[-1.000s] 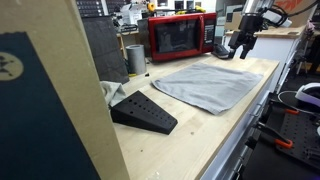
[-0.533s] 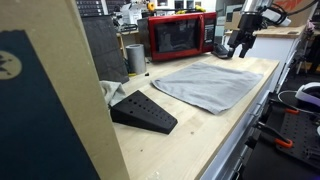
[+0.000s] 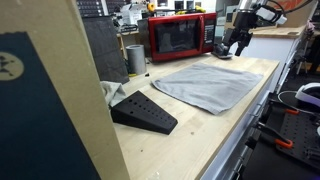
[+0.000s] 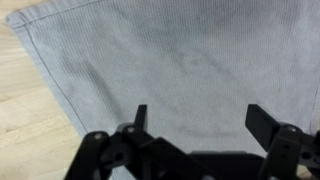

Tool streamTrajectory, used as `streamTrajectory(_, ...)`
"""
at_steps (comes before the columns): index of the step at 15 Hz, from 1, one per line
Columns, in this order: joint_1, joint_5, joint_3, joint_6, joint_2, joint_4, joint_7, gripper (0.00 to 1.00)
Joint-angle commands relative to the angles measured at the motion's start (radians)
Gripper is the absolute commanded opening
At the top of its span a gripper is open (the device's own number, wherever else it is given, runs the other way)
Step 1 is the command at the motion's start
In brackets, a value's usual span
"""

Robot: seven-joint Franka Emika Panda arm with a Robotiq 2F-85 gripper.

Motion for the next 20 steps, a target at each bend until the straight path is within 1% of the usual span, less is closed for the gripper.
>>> streamTrajectory(1,-0.022,-0.006,0.012,0.024,0.022,0.015,0.055,1.00)
streamTrajectory(4,-0.040,0.001,-0.012,0.035,0.055,0.034,0.054,1.00)
streamTrajectory(7,-0.047,0.014,-0.042,0.064,0.128,0.063,0.024,1.00)
streamTrajectory(11,-0.030,0.040,-0.053,0.141,0.224,0.100,0.008,1.00)
streamTrajectory(13,-0.038,0.040,-0.049,0.178,0.276,0.117,0.020,1.00)
streamTrajectory(16,-0.055,0.052,-0.062,0.164,0.321,0.134,0.000,1.00)
streamTrajectory(19,-0.094,0.033,-0.083,0.130,0.321,0.138,-0.023,1.00)
streamTrajectory(20,-0.100,0.048,-0.096,0.103,0.314,0.141,-0.063,1.00)
